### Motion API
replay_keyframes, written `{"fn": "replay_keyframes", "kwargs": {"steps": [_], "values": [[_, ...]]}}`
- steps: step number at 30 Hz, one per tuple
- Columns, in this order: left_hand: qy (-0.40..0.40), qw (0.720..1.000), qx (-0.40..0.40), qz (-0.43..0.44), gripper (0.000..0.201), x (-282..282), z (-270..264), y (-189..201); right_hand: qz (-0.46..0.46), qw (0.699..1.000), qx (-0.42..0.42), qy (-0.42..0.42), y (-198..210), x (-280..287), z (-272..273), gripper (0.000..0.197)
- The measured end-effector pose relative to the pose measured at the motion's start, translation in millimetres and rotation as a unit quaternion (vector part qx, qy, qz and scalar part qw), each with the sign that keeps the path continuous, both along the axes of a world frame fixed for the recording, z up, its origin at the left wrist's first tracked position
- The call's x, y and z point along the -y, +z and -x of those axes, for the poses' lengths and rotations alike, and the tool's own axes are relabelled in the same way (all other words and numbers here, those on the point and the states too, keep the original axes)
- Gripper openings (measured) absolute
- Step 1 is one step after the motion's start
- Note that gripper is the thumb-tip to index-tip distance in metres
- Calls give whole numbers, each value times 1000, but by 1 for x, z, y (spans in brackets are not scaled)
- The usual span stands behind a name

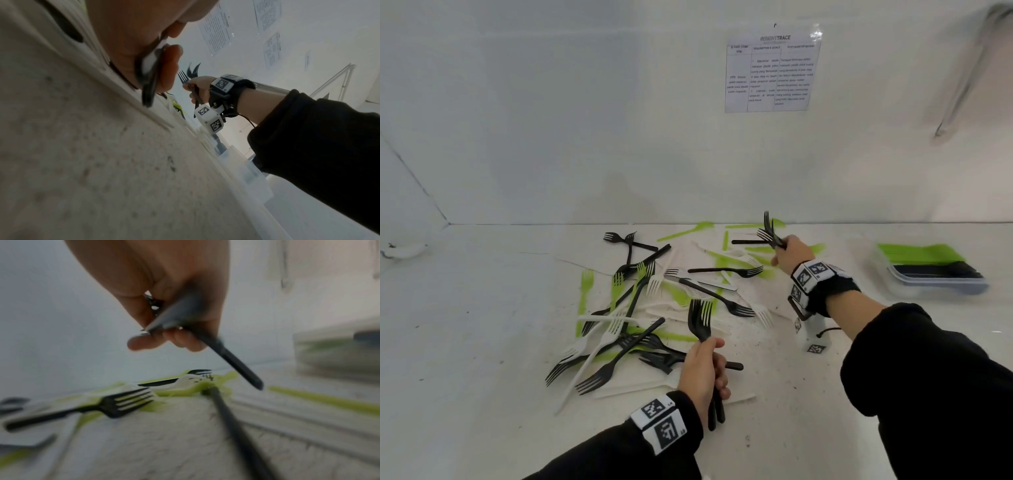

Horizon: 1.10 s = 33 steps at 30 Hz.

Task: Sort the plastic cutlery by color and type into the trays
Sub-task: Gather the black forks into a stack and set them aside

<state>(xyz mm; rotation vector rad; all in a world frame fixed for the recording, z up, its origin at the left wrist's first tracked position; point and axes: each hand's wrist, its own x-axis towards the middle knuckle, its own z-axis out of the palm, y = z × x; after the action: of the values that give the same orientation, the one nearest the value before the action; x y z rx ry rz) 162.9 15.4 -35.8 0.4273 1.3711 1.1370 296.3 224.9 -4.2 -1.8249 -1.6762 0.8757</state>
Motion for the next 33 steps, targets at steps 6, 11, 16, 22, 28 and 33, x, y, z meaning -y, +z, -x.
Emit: {"fn": "replay_keyframes", "kwargs": {"steps": [6, 11, 16, 22, 28, 33], "values": [[14, 1000, 11, -8, 31, -14, 7, 0, 29, 994, -74, 80, -10, 27, 42, 32], [30, 999, 37, 16, 30, -22, 7, 0, 72, 970, 91, 212, -24, 43, 76, 27], [23, 1000, 2, 10, 18, -25, 9, -2, 93, 964, 138, 208, -30, 44, 90, 29], [36, 999, -2, -10, 21, -24, 15, -3, 55, 975, 89, 196, -5, 41, 79, 31], [70, 997, 8, -28, 21, -34, 25, 3, -67, 987, 30, 146, 19, 42, 63, 29], [103, 993, -7, -65, 23, -46, 30, 1, -18, 983, -76, 164, 17, 62, 63, 46]]}}
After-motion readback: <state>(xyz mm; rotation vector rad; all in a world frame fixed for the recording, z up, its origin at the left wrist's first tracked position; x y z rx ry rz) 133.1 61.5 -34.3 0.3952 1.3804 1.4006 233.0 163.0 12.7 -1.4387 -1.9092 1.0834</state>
